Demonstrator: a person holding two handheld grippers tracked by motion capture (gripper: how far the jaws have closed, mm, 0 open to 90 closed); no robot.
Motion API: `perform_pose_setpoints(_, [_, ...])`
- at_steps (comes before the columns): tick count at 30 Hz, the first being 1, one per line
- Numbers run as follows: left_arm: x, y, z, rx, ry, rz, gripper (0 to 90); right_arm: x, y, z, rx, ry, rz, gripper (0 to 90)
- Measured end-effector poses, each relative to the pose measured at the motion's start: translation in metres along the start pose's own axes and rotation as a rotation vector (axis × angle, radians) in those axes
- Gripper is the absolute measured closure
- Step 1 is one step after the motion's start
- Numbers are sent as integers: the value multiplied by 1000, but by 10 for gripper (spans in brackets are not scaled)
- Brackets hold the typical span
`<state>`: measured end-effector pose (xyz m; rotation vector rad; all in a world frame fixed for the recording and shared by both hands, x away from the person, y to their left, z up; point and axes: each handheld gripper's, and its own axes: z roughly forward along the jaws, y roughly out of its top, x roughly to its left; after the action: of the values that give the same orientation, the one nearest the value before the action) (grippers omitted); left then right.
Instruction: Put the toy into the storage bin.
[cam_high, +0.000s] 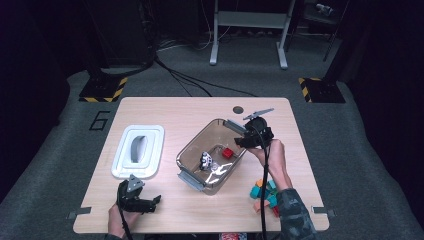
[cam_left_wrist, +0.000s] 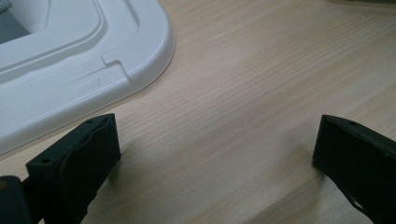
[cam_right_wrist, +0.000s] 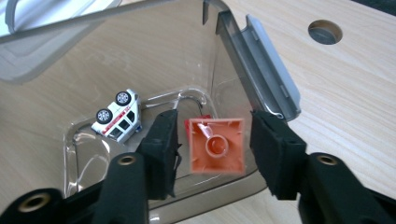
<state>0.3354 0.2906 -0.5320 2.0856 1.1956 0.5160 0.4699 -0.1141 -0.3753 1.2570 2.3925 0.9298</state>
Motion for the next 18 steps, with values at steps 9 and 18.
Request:
perform_pose_setpoints(9, [0, 0, 0, -2, 1, 2, 5, -13, -18, -23, -89, 18, 72, 269])
perform_pose_setpoints(18, [0, 0, 0, 1, 0, 1, 5, -28, -58, -36, -67, -12, 104, 142])
